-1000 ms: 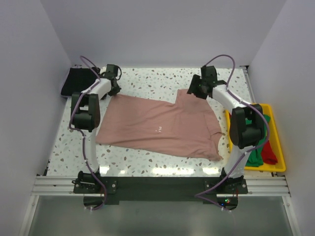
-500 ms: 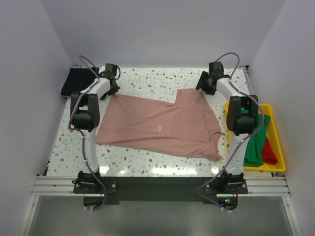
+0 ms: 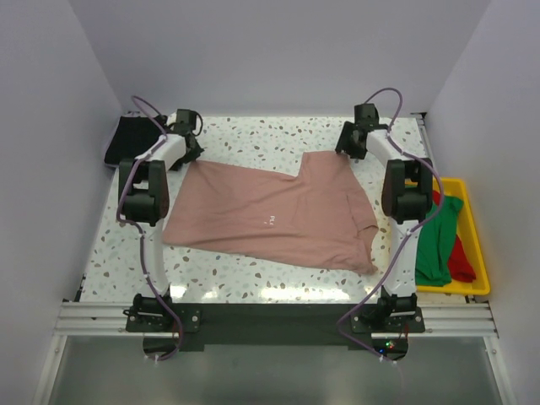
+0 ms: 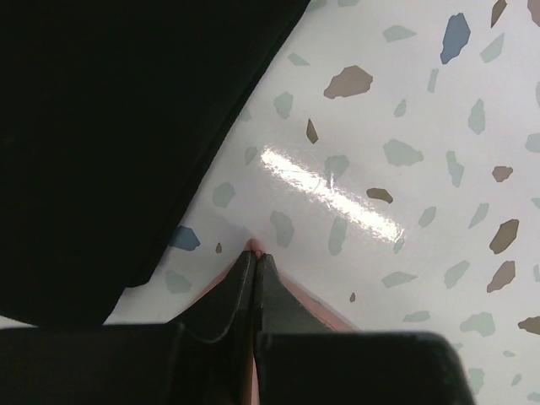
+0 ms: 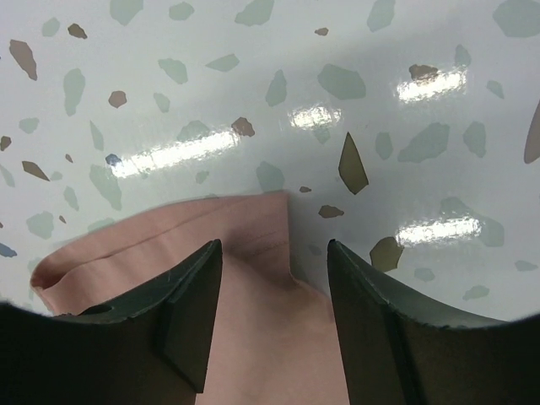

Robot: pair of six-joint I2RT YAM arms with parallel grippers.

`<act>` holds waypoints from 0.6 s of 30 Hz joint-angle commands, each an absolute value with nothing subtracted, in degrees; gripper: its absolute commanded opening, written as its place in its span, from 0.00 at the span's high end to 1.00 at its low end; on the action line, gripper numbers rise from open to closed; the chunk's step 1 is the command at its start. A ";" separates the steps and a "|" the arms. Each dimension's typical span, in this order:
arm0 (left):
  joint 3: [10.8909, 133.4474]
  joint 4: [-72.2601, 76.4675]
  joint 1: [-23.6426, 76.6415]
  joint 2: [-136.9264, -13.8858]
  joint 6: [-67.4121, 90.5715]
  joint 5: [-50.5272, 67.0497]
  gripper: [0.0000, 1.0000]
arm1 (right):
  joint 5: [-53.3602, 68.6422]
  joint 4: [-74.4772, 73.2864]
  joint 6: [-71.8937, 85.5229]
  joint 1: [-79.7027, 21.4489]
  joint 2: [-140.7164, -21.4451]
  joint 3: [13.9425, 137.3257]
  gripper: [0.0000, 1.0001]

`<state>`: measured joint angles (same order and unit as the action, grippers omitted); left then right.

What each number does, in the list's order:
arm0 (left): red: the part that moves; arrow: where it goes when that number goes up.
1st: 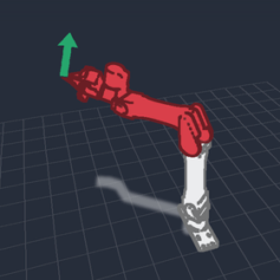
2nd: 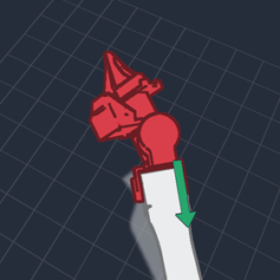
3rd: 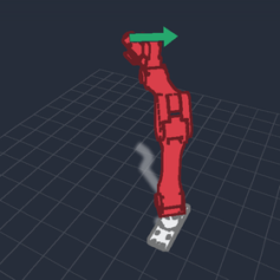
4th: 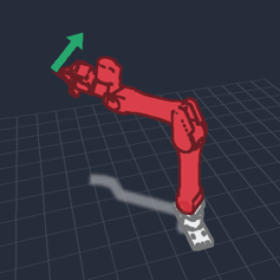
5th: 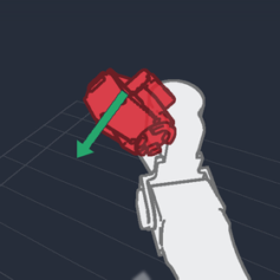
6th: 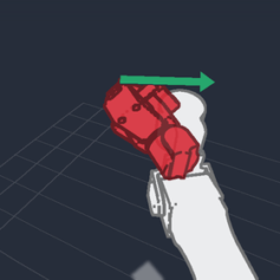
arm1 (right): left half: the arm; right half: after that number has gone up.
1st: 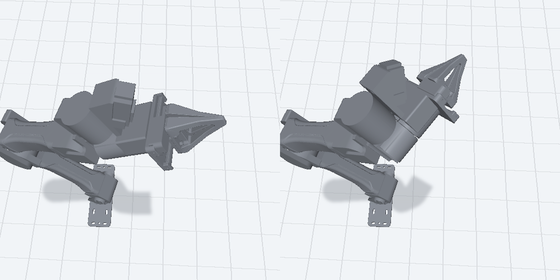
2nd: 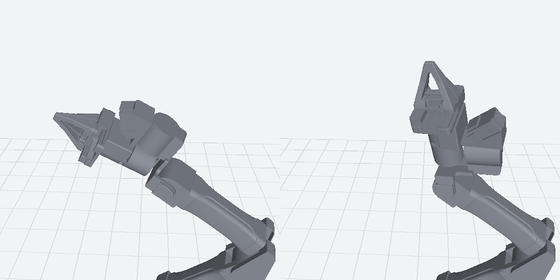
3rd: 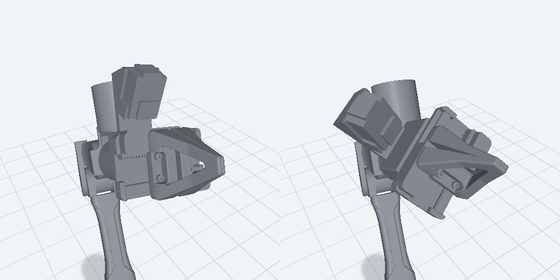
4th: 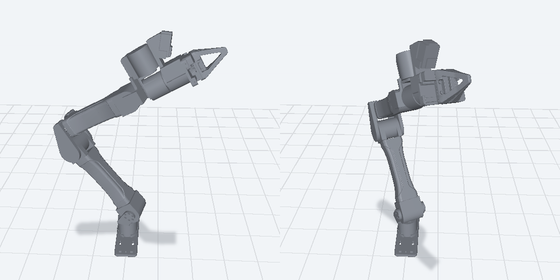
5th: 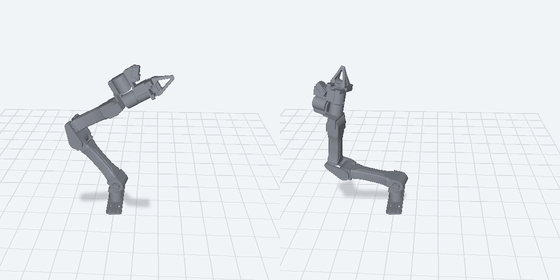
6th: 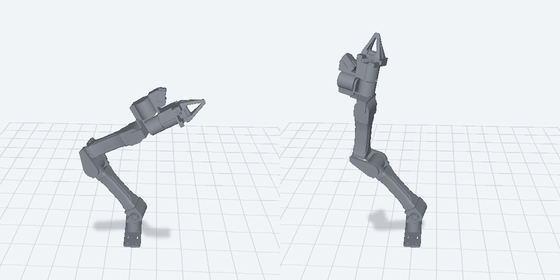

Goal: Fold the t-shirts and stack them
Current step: Fold the tshirt

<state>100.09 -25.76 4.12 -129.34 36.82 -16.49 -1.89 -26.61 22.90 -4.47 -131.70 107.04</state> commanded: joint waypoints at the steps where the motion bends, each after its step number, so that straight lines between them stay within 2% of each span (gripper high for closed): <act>1: 99.23 -22.24 3.43 -126.74 36.39 -15.82 1.00 | -0.62 -27.33 22.50 -5.01 -132.45 108.37 0.45; 4: 99.14 -22.06 3.43 -126.65 36.56 -15.56 1.00 | -0.09 -26.90 22.94 -5.01 -132.98 108.72 0.52; 11: 98.79 -21.01 2.99 -125.77 36.83 -15.30 1.00 | 1.93 -28.65 23.82 -4.92 -134.47 113.45 0.87; 14: 98.96 -20.31 2.37 -125.51 36.74 -14.94 1.00 | 1.76 -29.62 23.99 -4.57 -135.17 116.45 0.96; 18: 100.28 -20.13 1.15 -125.59 36.48 -14.59 1.00 | 3.25 -29.36 25.57 -3.43 -135.61 119.26 0.98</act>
<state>98.96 -23.22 2.87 -129.21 36.84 -14.76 1.52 -29.47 24.27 -4.47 -135.81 115.24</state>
